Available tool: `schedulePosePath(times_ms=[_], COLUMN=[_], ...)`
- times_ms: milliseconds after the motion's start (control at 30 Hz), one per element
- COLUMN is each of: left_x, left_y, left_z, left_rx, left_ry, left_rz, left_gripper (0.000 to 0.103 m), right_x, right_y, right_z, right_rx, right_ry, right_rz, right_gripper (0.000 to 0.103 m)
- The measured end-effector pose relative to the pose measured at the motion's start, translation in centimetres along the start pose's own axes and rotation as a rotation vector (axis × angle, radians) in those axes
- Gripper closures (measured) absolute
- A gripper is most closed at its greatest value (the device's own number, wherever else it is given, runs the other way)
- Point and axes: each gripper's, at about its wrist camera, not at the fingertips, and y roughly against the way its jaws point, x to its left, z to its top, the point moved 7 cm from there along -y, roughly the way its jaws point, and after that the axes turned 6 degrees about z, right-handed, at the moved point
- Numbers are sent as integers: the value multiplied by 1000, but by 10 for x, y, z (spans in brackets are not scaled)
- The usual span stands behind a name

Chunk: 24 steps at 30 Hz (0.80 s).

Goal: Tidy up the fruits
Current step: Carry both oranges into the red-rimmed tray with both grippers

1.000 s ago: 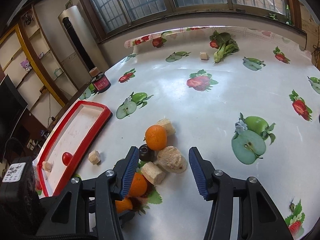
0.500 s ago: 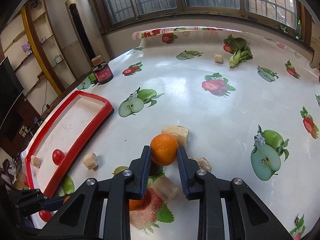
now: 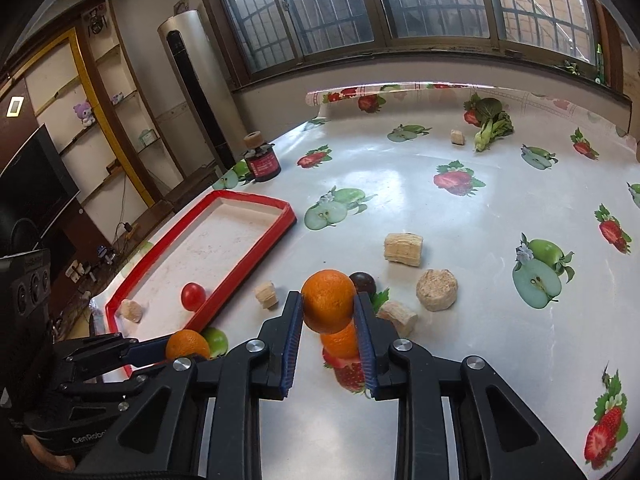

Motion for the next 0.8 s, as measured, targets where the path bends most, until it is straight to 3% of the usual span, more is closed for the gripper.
schedulePosePath(times_ms=[800], left_x=[46], left_y=[36], left_z=[-3], left_rx=[-63], left_ry=[67], left_rz=[37], left_gripper=[73], right_x=[60], right_y=[12], right_z=[-11], right_rx=[-12], right_ry=[57], right_rz=[69], right_gripper=[77])
